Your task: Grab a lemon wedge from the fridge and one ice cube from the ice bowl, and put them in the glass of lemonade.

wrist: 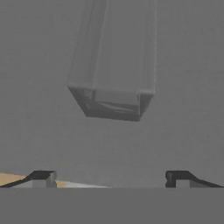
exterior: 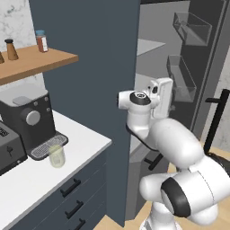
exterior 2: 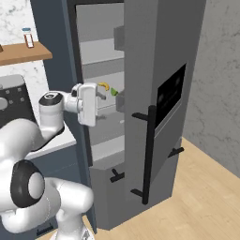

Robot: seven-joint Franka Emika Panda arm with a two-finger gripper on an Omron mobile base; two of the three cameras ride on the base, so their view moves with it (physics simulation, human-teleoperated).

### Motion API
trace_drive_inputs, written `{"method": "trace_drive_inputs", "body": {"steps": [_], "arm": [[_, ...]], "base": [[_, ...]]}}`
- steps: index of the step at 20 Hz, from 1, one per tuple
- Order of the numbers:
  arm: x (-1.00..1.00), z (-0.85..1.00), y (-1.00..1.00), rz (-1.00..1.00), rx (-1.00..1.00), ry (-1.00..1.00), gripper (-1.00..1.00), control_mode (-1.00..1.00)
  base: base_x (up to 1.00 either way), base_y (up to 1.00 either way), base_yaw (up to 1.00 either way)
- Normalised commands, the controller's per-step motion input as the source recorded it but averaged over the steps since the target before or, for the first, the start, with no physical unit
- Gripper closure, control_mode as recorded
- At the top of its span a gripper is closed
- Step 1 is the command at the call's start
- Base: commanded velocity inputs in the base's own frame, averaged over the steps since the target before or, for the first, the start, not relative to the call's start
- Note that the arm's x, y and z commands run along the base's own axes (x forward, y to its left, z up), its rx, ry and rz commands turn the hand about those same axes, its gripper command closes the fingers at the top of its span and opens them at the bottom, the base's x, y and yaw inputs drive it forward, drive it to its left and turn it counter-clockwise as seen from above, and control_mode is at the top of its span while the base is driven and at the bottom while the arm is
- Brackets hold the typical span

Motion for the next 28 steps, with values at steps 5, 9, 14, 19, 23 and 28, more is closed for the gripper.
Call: {"method": "trace_drive_inputs", "body": {"steps": [5,9,14,19,23,28], "arm": [[0.38,-0.36,-0.28,-0.01,0.00,0.07,-1.00,-1.00],[0.28,-0.08,-0.26,0.00,0.00,0.10,-1.00,-1.00],[0.01,0.00,-0.46,0.00,0.00,0.11,-1.00,-1.00],[0.00,0.00,-0.76,-0.03,0.00,0.09,-1.00,-1.00],[0.00,0.00,-0.87,-0.04,0.02,0.04,-1.00,-1.00],[0.00,0.00,-0.86,-0.04,0.02,0.04,-1.00,-1.00]], "base": [[0.00,0.00,0.00],[0.00,0.00,0.00],[0.00,0.00,0.00],[0.00,0.00,0.00],[0.00,0.00,0.00],[0.00,0.00,0.00]]}}
